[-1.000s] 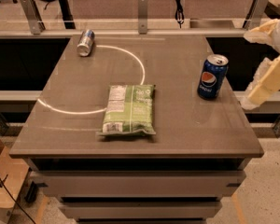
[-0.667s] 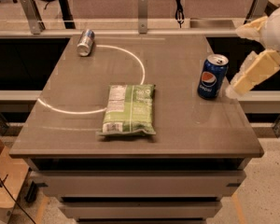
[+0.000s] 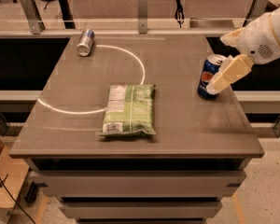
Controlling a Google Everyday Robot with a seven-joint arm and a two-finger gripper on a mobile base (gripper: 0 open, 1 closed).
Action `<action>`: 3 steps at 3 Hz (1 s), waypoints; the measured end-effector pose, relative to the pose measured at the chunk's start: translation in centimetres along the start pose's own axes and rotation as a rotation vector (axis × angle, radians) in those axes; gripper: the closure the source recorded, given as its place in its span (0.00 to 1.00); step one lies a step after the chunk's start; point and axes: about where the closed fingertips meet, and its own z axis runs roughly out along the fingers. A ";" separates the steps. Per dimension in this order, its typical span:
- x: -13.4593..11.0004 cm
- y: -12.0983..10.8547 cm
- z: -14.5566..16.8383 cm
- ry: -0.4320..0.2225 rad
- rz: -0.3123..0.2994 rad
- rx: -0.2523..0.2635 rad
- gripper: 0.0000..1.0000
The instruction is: Pick pepsi can
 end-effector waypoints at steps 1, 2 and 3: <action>1.6 -1.6 2.1 0.008 0.045 0.004 0.00; 3.5 -3.1 3.6 0.011 0.101 0.006 0.00; 4.6 -3.7 4.4 0.007 0.120 -0.021 0.18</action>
Offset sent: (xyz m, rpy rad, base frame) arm 0.0554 -0.0414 -0.0628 0.0570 0.0810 -0.1429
